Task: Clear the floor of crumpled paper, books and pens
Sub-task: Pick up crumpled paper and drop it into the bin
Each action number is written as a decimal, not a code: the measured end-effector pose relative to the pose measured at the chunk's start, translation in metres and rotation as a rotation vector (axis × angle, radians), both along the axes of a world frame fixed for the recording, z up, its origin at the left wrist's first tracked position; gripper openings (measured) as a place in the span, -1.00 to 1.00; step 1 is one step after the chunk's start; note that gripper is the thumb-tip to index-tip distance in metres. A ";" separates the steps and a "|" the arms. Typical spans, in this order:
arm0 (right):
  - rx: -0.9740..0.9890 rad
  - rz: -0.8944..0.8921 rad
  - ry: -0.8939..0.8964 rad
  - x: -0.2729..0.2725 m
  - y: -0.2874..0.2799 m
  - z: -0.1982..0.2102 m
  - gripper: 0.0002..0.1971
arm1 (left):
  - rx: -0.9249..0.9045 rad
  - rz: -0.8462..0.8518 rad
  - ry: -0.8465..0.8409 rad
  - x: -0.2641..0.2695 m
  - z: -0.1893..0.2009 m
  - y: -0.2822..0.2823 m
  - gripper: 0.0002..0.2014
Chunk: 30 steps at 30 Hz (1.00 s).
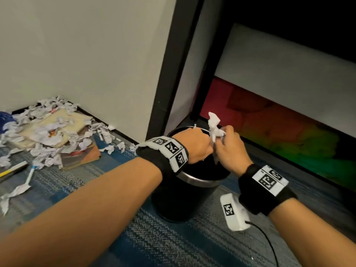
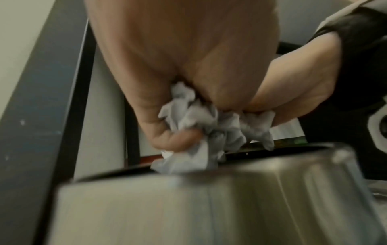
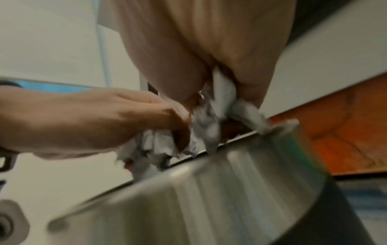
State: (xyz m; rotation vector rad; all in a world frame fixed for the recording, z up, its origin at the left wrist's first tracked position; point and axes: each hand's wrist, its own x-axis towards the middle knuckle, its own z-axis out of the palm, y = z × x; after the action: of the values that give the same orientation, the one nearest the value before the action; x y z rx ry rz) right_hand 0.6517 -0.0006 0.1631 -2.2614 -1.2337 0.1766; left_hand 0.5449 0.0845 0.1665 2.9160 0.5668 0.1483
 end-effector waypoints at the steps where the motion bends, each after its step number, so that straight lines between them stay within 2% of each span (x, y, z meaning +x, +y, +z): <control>1: -0.050 0.024 0.069 0.004 0.003 -0.005 -0.78 | -0.054 0.021 0.047 0.006 -0.002 -0.002 -0.66; 2: -0.122 0.067 0.108 0.007 0.005 -0.010 -0.68 | -0.122 0.030 0.116 0.012 -0.006 -0.003 -0.66; 5: -0.347 0.205 0.074 0.016 0.008 -0.013 -0.43 | -0.328 0.071 0.289 0.016 -0.015 0.002 -0.62; 7: -0.403 0.256 0.074 0.020 0.007 -0.008 -0.34 | -0.332 0.110 0.391 0.012 -0.011 0.009 -0.69; 9: -0.379 0.273 0.066 0.024 0.008 -0.004 -0.36 | -0.281 0.157 0.414 0.005 -0.001 0.015 -0.75; 13: -0.188 0.318 -0.074 0.018 0.008 0.001 -0.59 | -0.359 0.259 0.141 -0.016 0.012 0.031 -0.62; 17: -0.120 0.411 -0.223 -0.012 0.014 0.010 -0.72 | -0.402 0.347 -0.168 -0.047 0.009 0.051 -0.67; 20: -0.092 0.479 -0.340 -0.050 0.021 0.018 -0.77 | -0.390 0.377 -0.252 -0.080 0.008 0.065 -0.70; 22: -0.089 0.499 -0.419 -0.079 0.031 0.021 -0.79 | -0.385 0.396 -0.197 -0.106 0.004 0.078 -0.70; 25: -0.117 0.511 -0.509 -0.124 0.055 0.017 -0.76 | -0.342 0.434 -0.016 -0.152 -0.016 0.103 -0.78; 27: -0.170 0.535 -0.532 -0.152 0.077 0.004 -0.75 | -0.297 0.491 0.159 -0.186 -0.047 0.120 -0.85; 29: -0.258 0.576 -0.557 -0.174 0.101 -0.013 -0.74 | -0.266 0.545 0.313 -0.219 -0.085 0.133 -0.81; 30: -0.314 0.601 -0.563 -0.184 0.114 -0.021 -0.74 | -0.284 0.573 0.339 -0.236 -0.102 0.136 -0.81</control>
State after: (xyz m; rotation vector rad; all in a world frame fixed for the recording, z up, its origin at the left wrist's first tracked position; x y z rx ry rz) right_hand 0.4675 0.1129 0.1417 -2.1914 -2.3124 -0.0623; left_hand 0.3092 0.2205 0.0647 2.4374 1.3432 -0.3374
